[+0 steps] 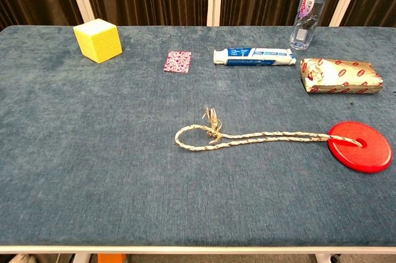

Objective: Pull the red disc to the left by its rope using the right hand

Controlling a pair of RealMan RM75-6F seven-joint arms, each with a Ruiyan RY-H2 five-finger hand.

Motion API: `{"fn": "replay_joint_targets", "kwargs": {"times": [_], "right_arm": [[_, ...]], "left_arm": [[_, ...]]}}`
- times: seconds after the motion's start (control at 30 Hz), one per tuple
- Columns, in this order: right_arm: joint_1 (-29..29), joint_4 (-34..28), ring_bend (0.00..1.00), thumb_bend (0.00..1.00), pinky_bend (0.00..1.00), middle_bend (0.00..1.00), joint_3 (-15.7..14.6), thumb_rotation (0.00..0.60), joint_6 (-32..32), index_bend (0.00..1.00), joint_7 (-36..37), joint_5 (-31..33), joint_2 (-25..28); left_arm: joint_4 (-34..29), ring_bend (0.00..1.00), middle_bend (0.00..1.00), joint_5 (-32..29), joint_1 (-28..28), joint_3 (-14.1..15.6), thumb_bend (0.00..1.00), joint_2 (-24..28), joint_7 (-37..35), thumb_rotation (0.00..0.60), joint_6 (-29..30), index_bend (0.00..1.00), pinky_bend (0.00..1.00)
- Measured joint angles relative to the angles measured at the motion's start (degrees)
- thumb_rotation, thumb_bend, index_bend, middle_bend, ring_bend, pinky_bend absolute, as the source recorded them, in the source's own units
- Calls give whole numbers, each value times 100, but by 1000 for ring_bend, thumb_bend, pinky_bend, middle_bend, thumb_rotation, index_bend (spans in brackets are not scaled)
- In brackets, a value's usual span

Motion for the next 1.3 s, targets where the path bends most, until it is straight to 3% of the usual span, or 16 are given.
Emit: {"fn": "replay_joint_targets", "kwargs": {"times": [0.57, 0.77, 0.97, 1.3], "right_arm": [[-41, 71, 0, 210, 0, 0, 124, 600, 83, 0, 254, 200, 67], [-73, 144, 0, 211, 0, 0, 200, 600, 82, 0, 400, 361, 119], [-127, 273, 0, 212, 0, 0, 254, 600, 101, 0, 590, 489, 133], [-230, 593, 0, 212, 0, 0, 313, 600, 91, 0, 940, 682, 130]], "left_arm": [[-129, 0, 86, 367, -362, 21, 117, 24, 76, 600, -328, 95, 163], [-380, 0, 90, 661, -990, 0, 117, -39, 53, 600, -1079, 95, 163], [-594, 0, 98, 980, -1987, -126, 117, -264, 143, 600, -2153, 95, 164], [-320, 0, 103, 1189, -3436, -246, 128, -1071, -275, 600, -3639, 95, 164]]}}
